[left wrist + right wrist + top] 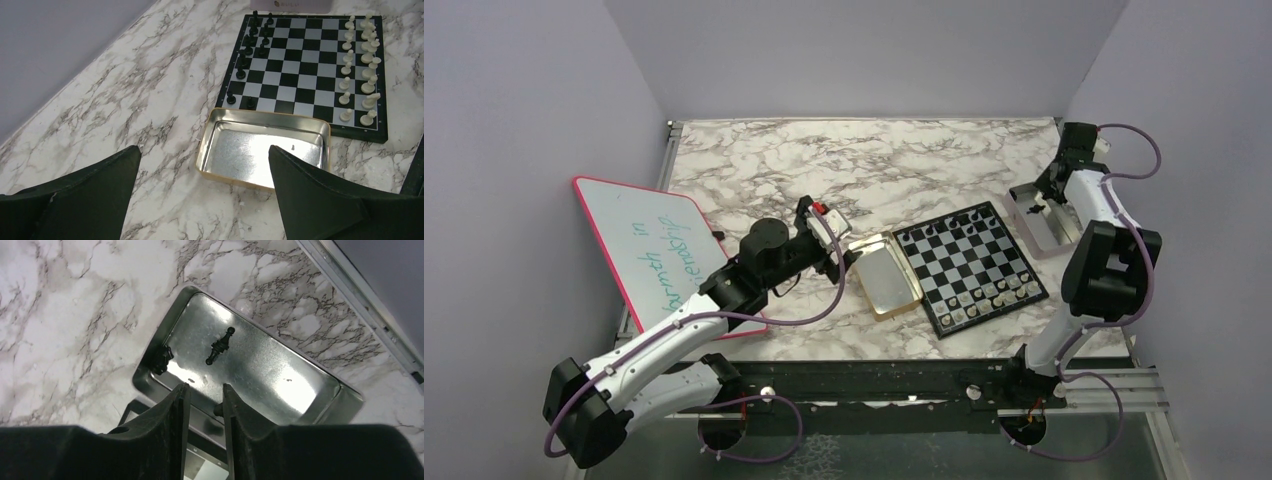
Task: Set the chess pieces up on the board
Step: Pick up the chess piece from the storage box.
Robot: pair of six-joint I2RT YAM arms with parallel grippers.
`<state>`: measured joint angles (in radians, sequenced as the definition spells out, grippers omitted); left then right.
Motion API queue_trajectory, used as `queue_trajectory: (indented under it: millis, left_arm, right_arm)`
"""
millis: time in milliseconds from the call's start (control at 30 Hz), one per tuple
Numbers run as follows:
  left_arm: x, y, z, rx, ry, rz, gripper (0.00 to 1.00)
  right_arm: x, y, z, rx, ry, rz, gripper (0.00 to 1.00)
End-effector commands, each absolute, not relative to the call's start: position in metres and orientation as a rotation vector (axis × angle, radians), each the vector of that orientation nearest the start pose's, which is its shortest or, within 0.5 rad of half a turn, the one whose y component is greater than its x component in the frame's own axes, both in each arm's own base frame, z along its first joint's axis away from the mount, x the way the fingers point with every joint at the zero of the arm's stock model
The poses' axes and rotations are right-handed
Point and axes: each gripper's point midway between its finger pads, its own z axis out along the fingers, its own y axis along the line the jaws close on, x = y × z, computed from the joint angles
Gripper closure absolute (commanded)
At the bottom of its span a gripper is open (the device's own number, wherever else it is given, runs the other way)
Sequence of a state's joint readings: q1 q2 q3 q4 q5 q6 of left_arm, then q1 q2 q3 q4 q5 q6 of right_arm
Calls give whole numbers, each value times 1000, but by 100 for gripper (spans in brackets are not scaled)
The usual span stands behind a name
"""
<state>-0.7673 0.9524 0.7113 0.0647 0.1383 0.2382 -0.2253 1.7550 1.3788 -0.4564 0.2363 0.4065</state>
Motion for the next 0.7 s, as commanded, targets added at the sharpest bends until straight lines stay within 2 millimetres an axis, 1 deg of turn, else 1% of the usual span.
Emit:
queue_trajectory:
  millis: [0,67,133,233,333,467,667]
  left_arm:
    - [252,-253,275,809,1464,-520,1]
    - [256,-249,276,765,1495,-504,1]
    - [260,-247,272,759,1525,-480,1]
    - [265,-243,272,737,1539,-450,1]
    - [263,-239,273,731,1519,-439,1]
    - [261,-236,276,736,1491,-428,1]
    - [259,-240,274,766,1485,-444,1]
  right_arm:
    - [450,-138,102,1042,2147,-193,65]
    - [451,-142,95,1117,2133,-209,65]
    - [451,-144,87,1182,2128,-222,65]
    - [454,-146,78,1256,2100,-206,65]
    - [456,-147,71,1329,2073,-187,64]
    - [449,-157,63,1432,2030,-256,63]
    - [454,-162,58,1457,2011,-236,62]
